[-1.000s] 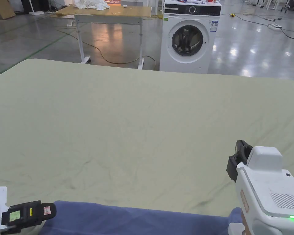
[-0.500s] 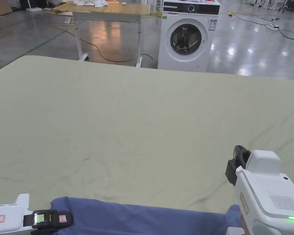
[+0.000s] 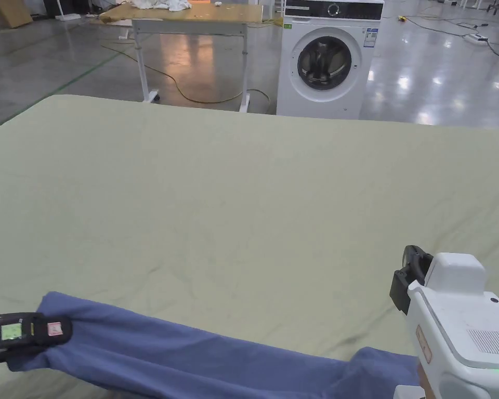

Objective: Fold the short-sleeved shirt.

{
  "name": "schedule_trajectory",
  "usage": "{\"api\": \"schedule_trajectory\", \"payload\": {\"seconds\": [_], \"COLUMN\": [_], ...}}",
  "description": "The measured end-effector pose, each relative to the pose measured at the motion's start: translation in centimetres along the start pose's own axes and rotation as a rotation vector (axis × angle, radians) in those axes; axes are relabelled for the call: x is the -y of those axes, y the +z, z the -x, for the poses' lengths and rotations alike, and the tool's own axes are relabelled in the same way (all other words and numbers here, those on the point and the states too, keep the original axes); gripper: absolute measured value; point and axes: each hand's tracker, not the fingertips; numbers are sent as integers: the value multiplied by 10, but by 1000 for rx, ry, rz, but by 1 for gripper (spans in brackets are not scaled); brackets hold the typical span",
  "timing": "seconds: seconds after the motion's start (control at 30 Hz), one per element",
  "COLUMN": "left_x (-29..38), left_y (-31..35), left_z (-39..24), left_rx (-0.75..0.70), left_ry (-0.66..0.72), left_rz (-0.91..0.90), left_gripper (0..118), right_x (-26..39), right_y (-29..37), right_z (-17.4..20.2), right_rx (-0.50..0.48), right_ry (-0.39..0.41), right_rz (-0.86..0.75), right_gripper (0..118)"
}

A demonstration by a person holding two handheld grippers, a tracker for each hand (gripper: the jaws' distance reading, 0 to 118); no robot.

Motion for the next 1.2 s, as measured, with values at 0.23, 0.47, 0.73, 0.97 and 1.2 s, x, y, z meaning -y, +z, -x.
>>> {"api": "schedule_trajectory", "payload": {"seconds": [0.23,0.47,0.73,0.97,1.2], "left_x": [17,57,123,148,123], "left_y": [-16,-42,-167,-246,-202], "left_z": [-39,-114,-158,-152,-160], "left_rx": [-179,-41,-92,-189,-67], "left_ry": [-123,-216,-313,-255,-181], "left_rz": [39,126,333,410,358], "left_gripper": [5,5,6,10,43], "right_x": [0,2,10,13,14], "right_y": [-4,-3,0,3,3], "right_z": [8,11,3,-7,-9], "right_rx": [-32,-51,-36,-11,-8], "right_ry": [7,8,0,8,13], "right_rz": [1,8,29,46,53], "right_gripper": [0,0,0,0,0]}}
